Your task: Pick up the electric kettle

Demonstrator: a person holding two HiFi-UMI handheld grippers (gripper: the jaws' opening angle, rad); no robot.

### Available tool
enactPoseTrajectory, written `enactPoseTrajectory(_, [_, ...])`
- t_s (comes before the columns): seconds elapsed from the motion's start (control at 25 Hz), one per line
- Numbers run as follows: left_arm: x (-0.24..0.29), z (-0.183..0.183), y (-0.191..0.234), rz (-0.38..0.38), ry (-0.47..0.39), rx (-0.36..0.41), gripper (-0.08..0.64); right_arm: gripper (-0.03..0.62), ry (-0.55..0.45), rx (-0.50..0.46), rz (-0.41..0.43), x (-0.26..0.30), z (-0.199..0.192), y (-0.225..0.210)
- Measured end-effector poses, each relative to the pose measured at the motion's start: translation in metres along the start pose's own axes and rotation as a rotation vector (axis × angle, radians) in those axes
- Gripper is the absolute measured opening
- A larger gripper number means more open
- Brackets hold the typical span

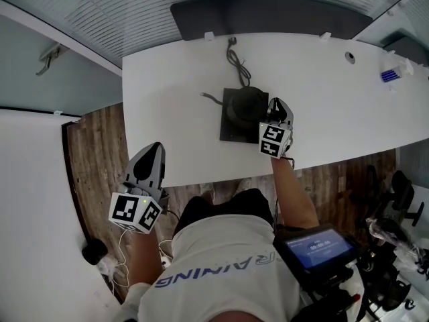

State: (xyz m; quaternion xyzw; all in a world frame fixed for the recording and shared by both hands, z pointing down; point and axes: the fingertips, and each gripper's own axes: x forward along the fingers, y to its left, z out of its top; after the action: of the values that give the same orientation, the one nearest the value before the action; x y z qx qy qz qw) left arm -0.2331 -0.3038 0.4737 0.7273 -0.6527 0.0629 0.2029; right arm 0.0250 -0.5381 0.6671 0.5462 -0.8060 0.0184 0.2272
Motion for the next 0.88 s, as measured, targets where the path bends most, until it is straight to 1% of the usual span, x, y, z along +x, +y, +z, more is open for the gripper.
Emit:
enactPoseTrajectory(0.2, [-0.001,-0.002,0.001,-0.002,-0.005,-0.006,0.013,0.009,-0.037,0.039,-0.008,-0.001,0.01,-0.001])
enactPoseTrajectory(0.44, [-0.002,-0.003,0.003,-0.004,0.002,-0.011,0.012,0.01,-0.052,0.028,-0.028,-0.003,0.017,-0.002])
enactPoseTrajectory(0.52, [-0.003,-0.003,0.005,-0.009,0.001,-0.011,0.012,0.01,-0.058,0.043,-0.034,-0.004,0.023,-0.005])
enactPoseTrajectory(0.6, [-0.003,-0.003,0.008,-0.011,-0.001,-0.015,0.012,0.009,-0.067,0.067,-0.038,-0.008,0.032,-0.008])
enactPoseTrajectory(0.76, [-0.005,-0.003,0.014,-0.03,-0.013,-0.026,0.012,0.009,-0.088,0.053,-0.057,-0.023,0.059,-0.014])
enactPoseTrajectory(0.88, [-0.006,0.001,0.019,-0.061,-0.023,-0.037,0.012,0.01,-0.076,0.06,-0.066,-0.041,0.072,-0.017])
